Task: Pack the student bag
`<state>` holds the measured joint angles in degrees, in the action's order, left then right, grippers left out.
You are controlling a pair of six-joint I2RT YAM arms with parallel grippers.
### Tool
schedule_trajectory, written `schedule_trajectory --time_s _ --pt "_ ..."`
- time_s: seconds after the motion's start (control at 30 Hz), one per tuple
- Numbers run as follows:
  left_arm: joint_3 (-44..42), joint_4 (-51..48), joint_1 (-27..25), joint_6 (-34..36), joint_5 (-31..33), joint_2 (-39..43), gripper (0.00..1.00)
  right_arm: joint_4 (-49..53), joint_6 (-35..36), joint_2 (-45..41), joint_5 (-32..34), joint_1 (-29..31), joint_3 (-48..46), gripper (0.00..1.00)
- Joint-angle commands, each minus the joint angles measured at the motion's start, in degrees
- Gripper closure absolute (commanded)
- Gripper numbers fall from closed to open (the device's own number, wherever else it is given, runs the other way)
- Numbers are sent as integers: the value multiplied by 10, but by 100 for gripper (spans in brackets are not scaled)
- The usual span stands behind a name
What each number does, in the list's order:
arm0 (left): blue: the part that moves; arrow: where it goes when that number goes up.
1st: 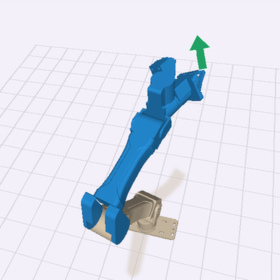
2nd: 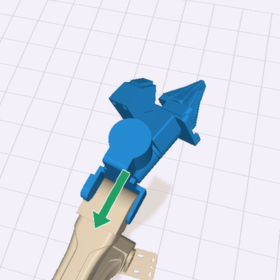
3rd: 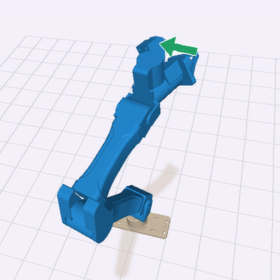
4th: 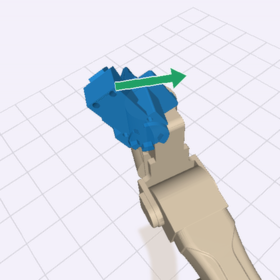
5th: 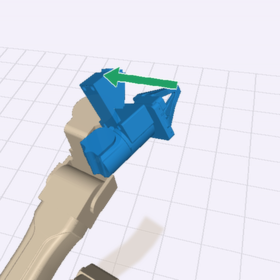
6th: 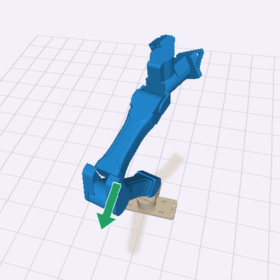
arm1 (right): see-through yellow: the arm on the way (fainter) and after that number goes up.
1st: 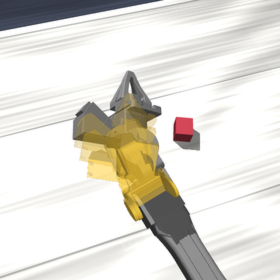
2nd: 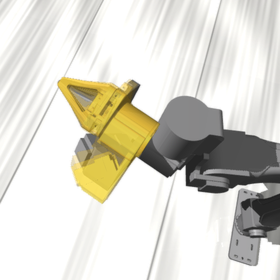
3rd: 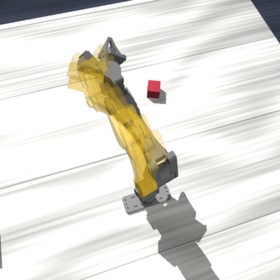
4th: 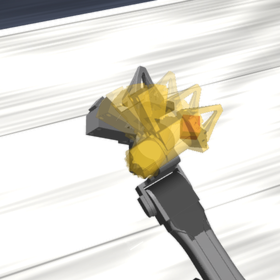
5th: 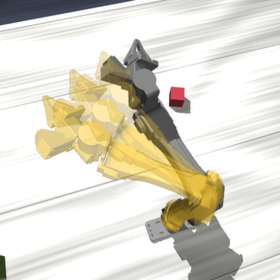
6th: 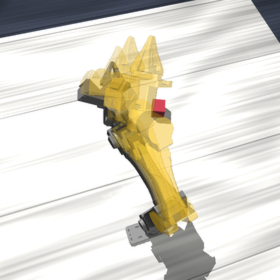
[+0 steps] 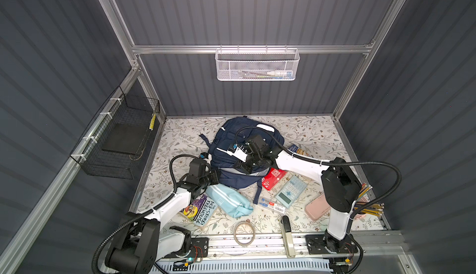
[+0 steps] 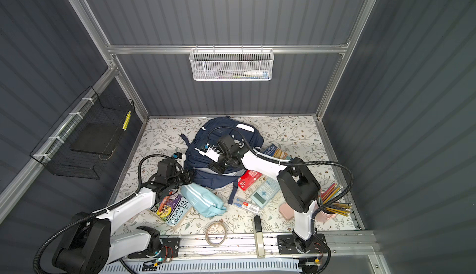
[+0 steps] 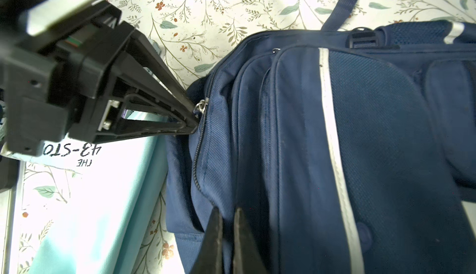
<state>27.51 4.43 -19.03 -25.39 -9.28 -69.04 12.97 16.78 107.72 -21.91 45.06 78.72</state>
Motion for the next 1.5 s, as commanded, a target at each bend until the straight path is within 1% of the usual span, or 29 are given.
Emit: schedule_trajectory --time_s 0.0,0.03,0.13,0.17,0.27,0.3,0.37,0.43,0.47,0.5,0.6,0.67,0.73,0.83,0.93,0.97,1.03,1.07,1.1,1.17,1.2,1.23,1.27,1.33,1.4,1.43,1.47 --pt "-8 -2 3 17 0 -7 71 -11 -7 -16 -25 -2 14 100" --pt "-6 -3 3 21 0 -12 69 -12 -7 -16 -28 -2 14 100" --pt "5 10 3 26 -4 -39 69 -15 -2 -11 -30 8 12 100" --pt "10 13 3 25 -2 -47 71 -12 1 -9 -28 13 13 100" --pt "30 -11 3 31 23 -49 98 -3 8 -4 -13 17 8 100" --pt "35 -25 3 32 34 -44 100 -2 9 -6 -4 16 2 100" --pt "43 -51 11 33 44 -33 100 2 19 -14 13 14 -8 100" --pt "45 -59 33 27 23 -20 100 11 35 -23 20 12 -17 100" --pt "44 -55 50 16 3 -14 100 17 47 -27 20 12 -22 100" --pt "49 -60 70 10 -17 -12 100 24 62 -29 46 12 -25 100" --pt "80 -100 126 16 -34 -14 100 42 97 -35 69 9 -39 100" --pt "84 -94 149 2 -44 -17 100 37 104 -45 66 2 -55 100" --pt "88 -87 154 -14 -54 -21 100 18 109 -55 67 -6 -73 100" --pt "91 -99 153 -11 -86 -8 100 -10 114 -53 95 -26 -78 100" --pt "83 -151 137 1 -91 44 100 15 108 -26 104 -56 -29 100" --pt "80 -169 124 2 -91 66 100 26 107 -15 103 -62 -11 100" --pt "73 -184 78 -13 -92 100 100 38 114 -2 105 -66 11 100" --pt "70 -182 48 -26 -90 110 100 35 117 0 107 -66 12 98" --pt "67 -177 17 -43 -89 112 100 29 115 0 112 -65 10 93" --pt "60 -152 -36 -77 -79 102 100 13 100 -7 123 -65 1 80" --pt "57 -134 -58 -91 -71 95 100 2 93 -16 128 -64 -11 74" --pt "55 -115 -69 -98 -64 90 100 -9 89 -28 128 -65 -27 70" --pt "55 -99 -73 -101 -63 77 100 -27 86 -48 126 -64 -50 66" --pt "75 -101 -73 -86 -60 46 100 -60 91 -93 92 -63 -107 58" --pt "101 -96 -73 -72 -70 16 100 -92 97 -143 61 -52 -164 50" --pt "109 -90 -73 -71 -74 8 100 -102 112 -157 61 -38 -183 48" --pt "118 -83 -73 -73 -81 1 100 -108 143 -166 72 -17 -204 48"
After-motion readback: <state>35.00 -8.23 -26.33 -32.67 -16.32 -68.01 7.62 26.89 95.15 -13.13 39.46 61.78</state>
